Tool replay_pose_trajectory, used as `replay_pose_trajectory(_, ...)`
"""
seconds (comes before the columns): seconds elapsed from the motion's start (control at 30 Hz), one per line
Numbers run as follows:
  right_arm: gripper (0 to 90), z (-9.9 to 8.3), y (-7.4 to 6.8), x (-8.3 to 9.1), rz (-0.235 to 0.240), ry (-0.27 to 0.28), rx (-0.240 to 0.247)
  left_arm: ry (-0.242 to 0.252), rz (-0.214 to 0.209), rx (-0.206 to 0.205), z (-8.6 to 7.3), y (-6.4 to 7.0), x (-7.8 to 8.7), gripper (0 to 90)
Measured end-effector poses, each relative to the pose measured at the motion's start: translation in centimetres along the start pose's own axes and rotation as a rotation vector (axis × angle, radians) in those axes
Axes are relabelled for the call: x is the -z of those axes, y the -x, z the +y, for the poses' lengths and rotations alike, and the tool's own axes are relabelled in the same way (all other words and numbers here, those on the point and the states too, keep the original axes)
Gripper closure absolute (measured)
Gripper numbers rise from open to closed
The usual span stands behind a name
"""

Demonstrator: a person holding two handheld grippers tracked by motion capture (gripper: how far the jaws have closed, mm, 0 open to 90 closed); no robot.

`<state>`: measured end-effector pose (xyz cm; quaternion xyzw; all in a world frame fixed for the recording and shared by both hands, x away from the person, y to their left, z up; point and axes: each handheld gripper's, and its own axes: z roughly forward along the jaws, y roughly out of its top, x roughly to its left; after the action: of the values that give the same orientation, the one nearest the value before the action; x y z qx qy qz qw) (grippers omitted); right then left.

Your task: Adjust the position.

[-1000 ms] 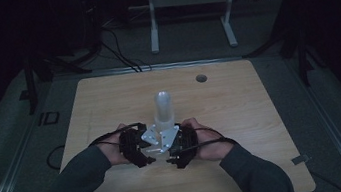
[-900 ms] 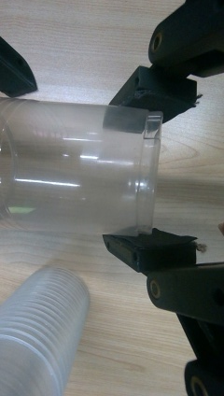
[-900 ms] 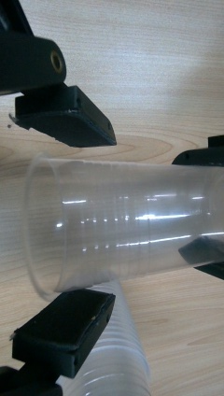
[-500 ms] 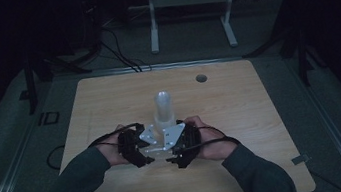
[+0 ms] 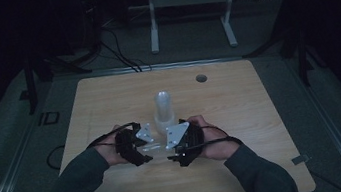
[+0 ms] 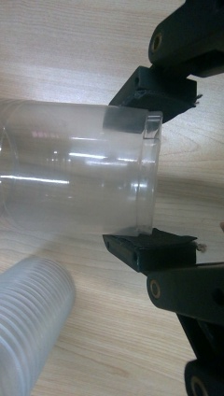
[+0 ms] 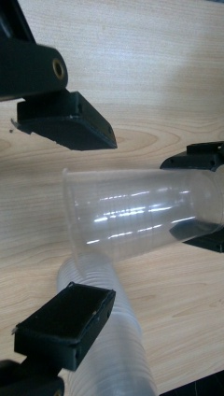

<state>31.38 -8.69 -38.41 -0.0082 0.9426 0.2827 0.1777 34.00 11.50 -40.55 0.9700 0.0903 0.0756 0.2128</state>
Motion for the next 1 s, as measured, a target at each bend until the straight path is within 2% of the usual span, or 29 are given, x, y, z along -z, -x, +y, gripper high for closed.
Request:
replay_pose_trajectory(0.37, 26.8, -0.6, 0.2, 0.4, -0.029, 0.016, -0.017, 0.036, 0.007, 0.043, -0.8, -0.3, 0.0, 41.2)
replay_pose_trajectory(0.5, 29.1, -1.0, 0.1, 0.3, -0.026, 0.017, -0.028, 0.048, 0.009, 0.058, -1.1, -0.4, 0.1, 41.2)
replay_pose_trajectory(0.63, 31.2, -1.3, 0.0, 0.3, -0.015, 0.014, -0.034, 0.071, 0.003, 0.074, -1.3, -0.5, 0.2, 41.2)
replay_pose_trajectory(0.67, 31.6, -1.4, -0.1, 0.5, -0.015, 0.017, -0.033, 0.099, -0.002, 0.096, -1.7, -0.6, 0.5, 41.3)
replay_pose_trajectory(0.87, 32.1, -1.8, -0.2, 0.6, -0.018, 0.023, -0.043, 0.128, 0.001, 0.118, -2.3, -0.6, 0.7, 41.3)
replay_pose_trajectory(1.0, 32.3, -2.0, -0.2, 0.6, -0.018, 0.023, -0.052, 0.166, -0.002, 0.144, -2.8, -0.6, 0.8, 41.3)
